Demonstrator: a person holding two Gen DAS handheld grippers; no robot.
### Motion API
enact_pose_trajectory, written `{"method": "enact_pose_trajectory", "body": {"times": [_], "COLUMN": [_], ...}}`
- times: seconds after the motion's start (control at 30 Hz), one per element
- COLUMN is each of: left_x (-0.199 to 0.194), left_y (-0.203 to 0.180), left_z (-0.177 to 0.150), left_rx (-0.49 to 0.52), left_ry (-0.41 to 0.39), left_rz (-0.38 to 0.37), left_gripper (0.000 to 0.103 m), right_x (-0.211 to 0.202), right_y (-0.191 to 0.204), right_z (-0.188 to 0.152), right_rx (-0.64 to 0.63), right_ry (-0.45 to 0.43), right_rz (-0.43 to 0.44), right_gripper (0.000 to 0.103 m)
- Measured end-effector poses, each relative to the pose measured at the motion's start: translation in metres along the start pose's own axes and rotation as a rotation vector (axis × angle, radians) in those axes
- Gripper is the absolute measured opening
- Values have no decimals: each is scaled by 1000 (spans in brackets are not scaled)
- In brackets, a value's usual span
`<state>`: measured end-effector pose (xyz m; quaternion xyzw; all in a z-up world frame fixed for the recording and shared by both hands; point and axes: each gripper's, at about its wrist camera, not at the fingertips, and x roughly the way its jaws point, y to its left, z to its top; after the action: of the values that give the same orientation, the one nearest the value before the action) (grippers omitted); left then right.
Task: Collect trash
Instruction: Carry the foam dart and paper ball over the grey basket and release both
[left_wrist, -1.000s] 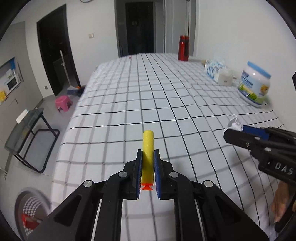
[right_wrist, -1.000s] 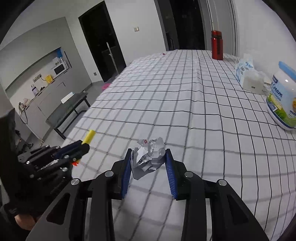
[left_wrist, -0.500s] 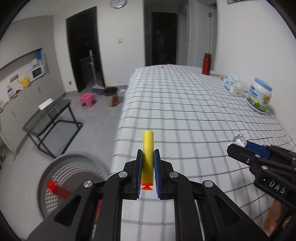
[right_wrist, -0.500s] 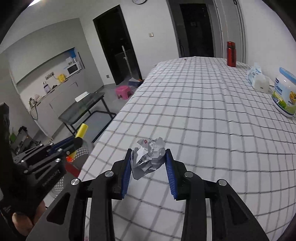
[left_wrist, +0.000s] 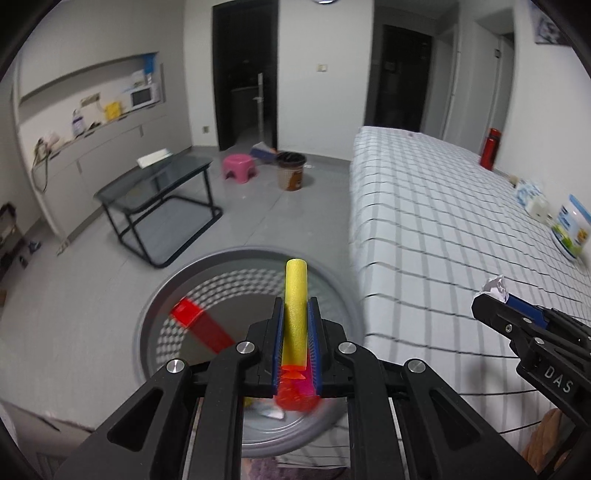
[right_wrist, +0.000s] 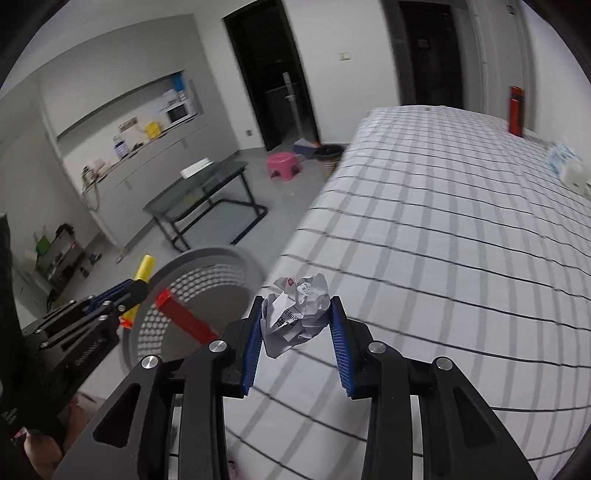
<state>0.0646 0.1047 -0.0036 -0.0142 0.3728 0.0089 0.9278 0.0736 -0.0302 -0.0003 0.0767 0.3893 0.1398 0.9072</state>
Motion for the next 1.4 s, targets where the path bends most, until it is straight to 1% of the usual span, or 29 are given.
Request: {"method": "enact_pose_trajectory", "body": {"times": [0.17, 0.3, 0.47, 0.6, 0.63, 0.67, 0.73, 0.8, 0.93, 1.0, 1.1, 1.17, 1.2, 1.23, 1.3, 1.4], "left_x": [12, 21, 30, 36, 36, 36, 39, 40, 41, 40, 38, 37, 35, 34, 29, 27], "left_y": [41, 62, 77, 84, 85, 86, 86, 87, 86, 86, 88, 88, 87, 87, 87, 85], "left_z": [-14, -18, -20, -22, -22, -22, -21, -22, -24, -25, -25, -25, -25, -25, -25, -25], "left_rx": [-57, -86, -111, -132, -136, -140, -149, -153, -154, -156, -157, -156, -155, -154, -154, -152], "left_ry": [46, 70, 82, 91, 91, 91, 95, 97, 104, 103, 100, 94, 90, 85, 61, 60], "left_rz": [49, 71, 86, 93, 96, 99, 100, 102, 112, 116, 121, 127, 131, 134, 145, 144], "left_gripper": [13, 13, 13, 14, 14, 14, 14, 14, 21, 23, 30, 37, 44, 58, 69, 70], "right_x": [26, 47, 70, 78, 79, 79, 79, 77, 79, 79, 77, 76, 76, 75, 74, 72], "right_y": [45, 71, 87, 95, 96, 96, 94, 94, 91, 90, 89, 88, 88, 87, 87, 84], "right_z": [0, 1, 4, 8, 8, 8, 10, 10, 11, 10, 6, 4, 3, 2, 1, 0], "right_rx": [-98, -159, -187, -190, -192, -195, -197, -200, -207, -207, -203, -201, -199, -197, -192, -189], "right_ry": [41, 71, 96, 81, 78, 73, 61, 48, 40, 38, 36, 36, 36, 36, 34, 28], "right_rz": [47, 76, 114, 121, 120, 120, 126, 125, 122, 120, 123, 123, 123, 123, 123, 119], "right_gripper": [34, 34, 34, 36, 40, 49, 59, 59, 59, 59, 59, 59, 59, 59, 59, 59]}}
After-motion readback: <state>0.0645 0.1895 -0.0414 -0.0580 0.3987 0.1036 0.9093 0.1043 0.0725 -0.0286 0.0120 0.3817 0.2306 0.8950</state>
